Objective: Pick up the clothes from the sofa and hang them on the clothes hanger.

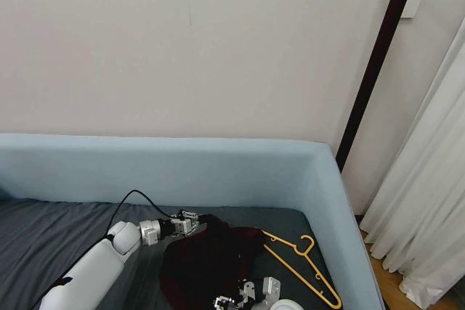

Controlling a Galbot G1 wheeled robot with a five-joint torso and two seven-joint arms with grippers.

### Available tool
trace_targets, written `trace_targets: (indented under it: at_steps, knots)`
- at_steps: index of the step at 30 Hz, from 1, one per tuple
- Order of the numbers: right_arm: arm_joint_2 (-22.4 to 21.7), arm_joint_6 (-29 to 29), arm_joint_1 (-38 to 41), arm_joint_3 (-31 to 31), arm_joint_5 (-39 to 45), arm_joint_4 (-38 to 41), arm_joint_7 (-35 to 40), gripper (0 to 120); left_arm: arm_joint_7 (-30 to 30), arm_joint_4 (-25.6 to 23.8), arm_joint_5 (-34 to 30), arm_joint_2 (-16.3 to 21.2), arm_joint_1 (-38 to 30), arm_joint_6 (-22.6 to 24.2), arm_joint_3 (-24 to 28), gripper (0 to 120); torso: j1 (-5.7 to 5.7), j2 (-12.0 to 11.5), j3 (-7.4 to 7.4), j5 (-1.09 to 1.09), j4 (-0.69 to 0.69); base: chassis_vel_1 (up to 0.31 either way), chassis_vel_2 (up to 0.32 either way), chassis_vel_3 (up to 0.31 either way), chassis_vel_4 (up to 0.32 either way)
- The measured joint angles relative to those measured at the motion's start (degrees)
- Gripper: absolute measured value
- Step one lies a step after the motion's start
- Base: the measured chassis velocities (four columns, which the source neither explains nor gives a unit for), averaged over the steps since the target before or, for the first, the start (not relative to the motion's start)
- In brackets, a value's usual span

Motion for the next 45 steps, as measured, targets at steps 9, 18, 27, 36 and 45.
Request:
trace_targets:
  at_steps: [9, 18, 27, 36, 45]
  knots:
    - [-1.2, 0.7, -0.6, -1.2, -2.9, 2.6, -0.7, 23, -0.2, 1.5, 0.0, -0.9, -0.9, 0.0, 0.3, 0, 0.00, 0.0, 0.00, 0.00, 0.00, 0.000, 0.000, 0.000, 0.000]
    - [-3.8, 4.5, -0.9, -0.6, -9.3, 10.7, -0.8, 0, -2.7, -0.5, -2.3, -0.7, -0.2, 0.0, -0.6, 0, 0.00, 0.0, 0.00, -0.01, 0.00, 0.000, 0.000, 0.000, 0.000]
    - [-15.5, 5.4, 3.1, 10.8, -8.5, 32.7, -5.5, 0, -9.3, -18.7, -14.6, 8.6, 5.1, 3.3, -6.5, 0, 0.00, 0.0, -0.01, 0.00, 0.02, 0.000, 0.000, 0.000, 0.000]
    - [-26.9, 9.3, 11.8, 23.0, -1.4, 39.5, -22.6, 0, -18.0, -40.9, -32.6, 22.1, 12.7, 12.2, -15.4, 0, 0.00, 0.0, -0.01, 0.02, 0.05, 0.000, 0.000, 0.000, 0.000]
    - [-43.3, 15.3, 14.7, 29.3, 2.9, 41.8, -38.9, 0, -21.0, -52.0, -47.9, 35.1, 18.1, 16.5, -33.2, 0, 0.00, 0.0, 0.00, 0.02, 0.01, 0.000, 0.000, 0.000, 0.000]
